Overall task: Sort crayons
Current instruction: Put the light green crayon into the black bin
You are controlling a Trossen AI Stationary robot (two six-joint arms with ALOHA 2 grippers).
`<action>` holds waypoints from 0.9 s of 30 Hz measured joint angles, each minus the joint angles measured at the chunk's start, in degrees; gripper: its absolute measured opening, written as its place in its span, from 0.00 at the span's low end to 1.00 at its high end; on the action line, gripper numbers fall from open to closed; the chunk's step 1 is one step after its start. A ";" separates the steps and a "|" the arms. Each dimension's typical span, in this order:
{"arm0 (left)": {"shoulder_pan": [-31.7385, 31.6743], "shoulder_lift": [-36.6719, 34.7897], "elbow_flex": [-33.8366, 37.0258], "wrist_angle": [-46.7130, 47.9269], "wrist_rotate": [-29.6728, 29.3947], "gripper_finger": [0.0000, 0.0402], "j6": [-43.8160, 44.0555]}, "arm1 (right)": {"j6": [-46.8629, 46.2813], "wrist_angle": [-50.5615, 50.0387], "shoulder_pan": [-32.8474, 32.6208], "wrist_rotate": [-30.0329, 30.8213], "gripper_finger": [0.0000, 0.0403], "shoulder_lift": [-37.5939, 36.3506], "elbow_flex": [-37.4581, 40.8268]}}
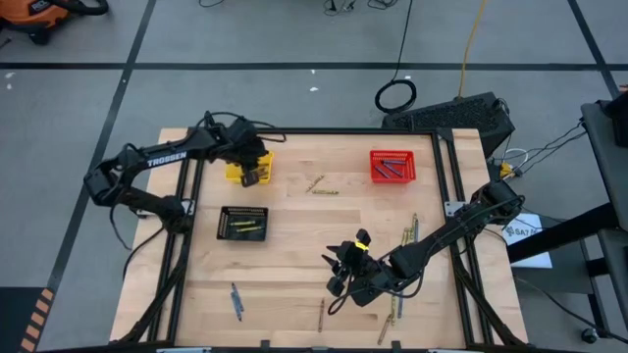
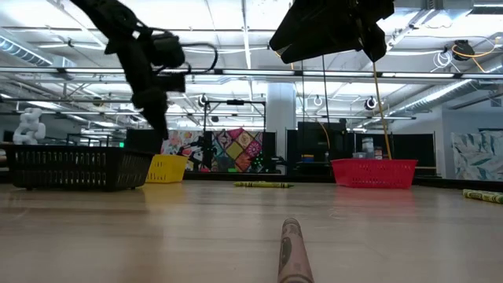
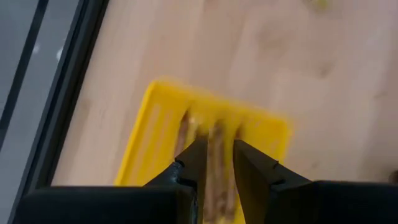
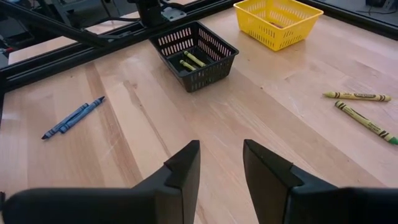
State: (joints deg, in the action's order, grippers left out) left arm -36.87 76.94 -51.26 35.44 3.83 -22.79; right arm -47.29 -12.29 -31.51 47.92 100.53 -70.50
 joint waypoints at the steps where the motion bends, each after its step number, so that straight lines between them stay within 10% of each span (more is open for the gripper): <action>1: 1.02 -0.02 -0.71 -0.03 0.59 0.19 0.05 | 0.00 0.00 0.00 0.00 0.27 0.00 0.00; 27: 14.79 11.91 -5.08 -14.56 6.85 0.19 13.56 | 1.10 -0.37 0.53 -0.02 0.27 0.00 0.00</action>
State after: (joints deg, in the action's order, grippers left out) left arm -22.09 88.85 -56.34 20.88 10.68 -9.22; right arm -46.19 -12.67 -30.97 47.90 100.53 -70.50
